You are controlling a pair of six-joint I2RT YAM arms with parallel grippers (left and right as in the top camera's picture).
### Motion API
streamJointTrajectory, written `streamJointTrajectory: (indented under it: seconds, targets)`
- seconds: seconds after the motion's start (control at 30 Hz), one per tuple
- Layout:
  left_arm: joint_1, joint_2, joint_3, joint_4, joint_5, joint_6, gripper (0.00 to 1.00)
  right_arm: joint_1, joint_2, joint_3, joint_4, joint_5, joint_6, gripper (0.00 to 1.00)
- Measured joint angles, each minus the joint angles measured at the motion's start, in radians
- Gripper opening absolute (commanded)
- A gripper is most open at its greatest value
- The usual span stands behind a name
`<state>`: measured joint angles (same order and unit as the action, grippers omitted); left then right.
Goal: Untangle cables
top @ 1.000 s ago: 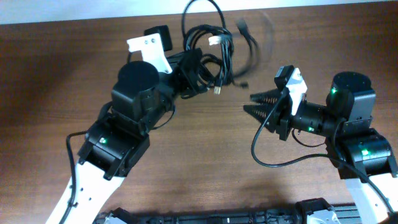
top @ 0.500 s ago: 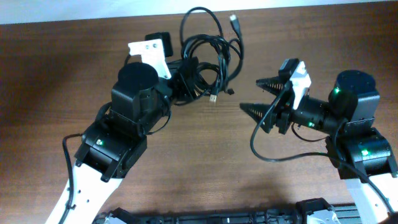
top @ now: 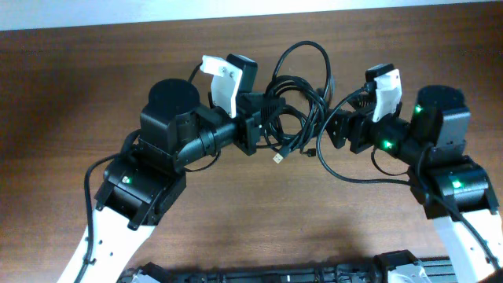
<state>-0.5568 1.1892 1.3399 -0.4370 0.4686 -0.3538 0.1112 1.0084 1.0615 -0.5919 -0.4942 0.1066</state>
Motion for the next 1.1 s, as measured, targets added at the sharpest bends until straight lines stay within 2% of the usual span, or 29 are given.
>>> streamJointTrajectory:
  seconds: [0.3, 0.47, 0.67, 0.87, 1.1]
  targets:
    - [0.000, 0.000, 0.000, 0.034, -0.003, 0.041, 0.00, 0.001, 0.023, 0.000, -0.088, 0.101, -0.001, 0.82]
    - [0.000, 0.000, 0.000, 0.018, -0.065, 0.042, 0.00, 0.001, 0.016, 0.000, -0.087, 0.061, -0.001, 0.82]
    - [0.000, 0.000, 0.000, -0.008, -0.167, 0.044, 0.00, 0.001, -0.089, 0.000, -0.069, 0.024, 0.000, 0.99]
    - [0.000, 0.000, 0.000, -0.009, -0.190, 0.045, 0.00, 0.001, -0.168, 0.000, -0.046, 0.017, -0.001, 0.99]
    - [0.000, 0.000, 0.000, -0.016, -0.180, 0.044, 0.00, 0.001, -0.177, 0.000, 0.044, -0.013, -0.001, 0.99]
